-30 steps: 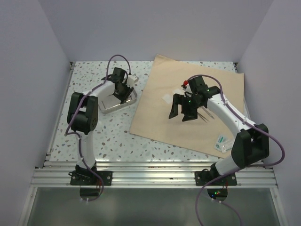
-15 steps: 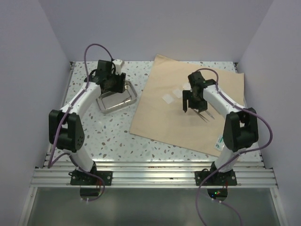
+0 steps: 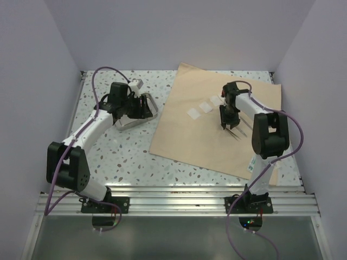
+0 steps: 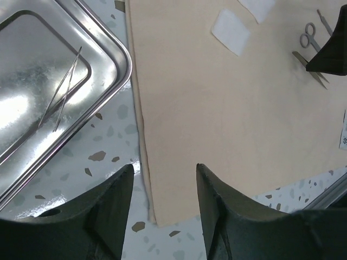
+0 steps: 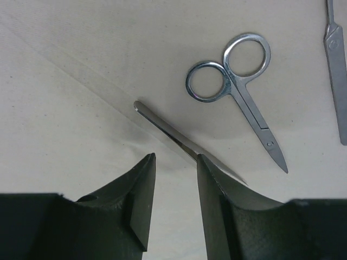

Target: Prepare the surgical pack

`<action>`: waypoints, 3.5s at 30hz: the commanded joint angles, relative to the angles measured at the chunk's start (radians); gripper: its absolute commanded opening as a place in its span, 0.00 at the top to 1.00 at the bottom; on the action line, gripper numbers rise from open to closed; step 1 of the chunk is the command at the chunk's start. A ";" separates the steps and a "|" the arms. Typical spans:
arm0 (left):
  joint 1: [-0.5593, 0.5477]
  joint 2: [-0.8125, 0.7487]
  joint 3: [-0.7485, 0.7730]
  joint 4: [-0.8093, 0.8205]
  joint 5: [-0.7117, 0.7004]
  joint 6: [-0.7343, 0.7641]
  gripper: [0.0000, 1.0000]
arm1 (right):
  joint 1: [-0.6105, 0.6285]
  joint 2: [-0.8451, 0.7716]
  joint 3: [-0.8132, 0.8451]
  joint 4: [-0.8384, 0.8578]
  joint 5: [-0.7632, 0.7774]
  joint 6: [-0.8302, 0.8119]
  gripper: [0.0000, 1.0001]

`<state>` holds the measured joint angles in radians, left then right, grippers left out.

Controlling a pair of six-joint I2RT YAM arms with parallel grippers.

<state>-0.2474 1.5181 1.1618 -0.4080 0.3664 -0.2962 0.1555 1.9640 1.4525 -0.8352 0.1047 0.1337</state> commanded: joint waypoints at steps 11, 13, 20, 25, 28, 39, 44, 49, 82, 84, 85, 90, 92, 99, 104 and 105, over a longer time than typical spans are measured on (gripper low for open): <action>-0.003 -0.016 0.032 0.023 0.071 0.008 0.49 | 0.004 0.033 0.037 0.067 0.001 -0.068 0.60; -0.004 -0.016 0.029 0.026 0.074 0.006 0.49 | 0.003 0.042 0.034 0.070 0.004 -0.071 0.61; -0.006 -0.027 0.024 0.020 0.074 0.009 0.50 | -0.005 0.078 0.046 0.073 0.000 -0.077 0.69; -0.007 -0.029 0.021 0.011 0.078 0.012 0.50 | -0.008 0.084 0.048 0.073 -0.007 -0.075 0.82; -0.012 -0.032 0.018 0.011 0.077 0.011 0.50 | -0.008 0.079 0.048 0.068 0.000 -0.074 0.88; -0.070 -0.050 -0.025 0.129 0.230 -0.081 0.43 | -0.007 -0.083 0.134 -0.032 -0.196 0.035 1.00; -0.124 -0.055 -0.076 0.319 0.325 -0.205 0.41 | 0.013 -0.243 -0.060 0.261 -0.676 0.167 1.00; -0.156 -0.050 -0.158 0.521 0.371 -0.349 0.41 | 0.052 -0.350 -0.185 0.550 -0.914 0.389 1.00; -0.221 0.103 0.042 0.325 0.217 -0.240 1.00 | 0.164 -0.314 -0.072 0.437 -0.803 0.454 0.38; -0.220 0.149 0.128 0.087 0.036 -0.076 1.00 | 0.124 -0.288 0.040 0.244 -0.664 0.353 0.30; -0.220 0.168 0.216 0.013 -0.033 -0.026 1.00 | 0.112 -0.274 0.064 0.205 -0.633 0.331 0.30; -0.214 0.279 0.375 -0.225 -0.518 0.238 1.00 | 0.026 -0.264 0.076 0.117 -0.543 0.284 0.29; -0.214 0.313 0.401 -0.245 -0.707 0.352 1.00 | 0.016 -0.274 0.037 0.119 -0.548 0.282 0.29; -0.159 0.445 0.394 -0.189 -0.906 0.535 1.00 | 0.016 -0.287 -0.040 0.131 -0.599 0.293 0.30; -0.096 0.513 0.443 -0.201 -0.815 0.534 1.00 | 0.016 -0.280 -0.044 0.117 -0.596 0.277 0.30; -0.078 0.527 0.455 -0.201 -0.787 0.536 1.00 | 0.016 -0.280 -0.047 0.119 -0.599 0.279 0.30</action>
<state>-0.3691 2.0312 1.5486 -0.6033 -0.4458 0.1883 0.1719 1.6955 1.4075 -0.7006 -0.4850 0.4328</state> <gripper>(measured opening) 0.017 0.703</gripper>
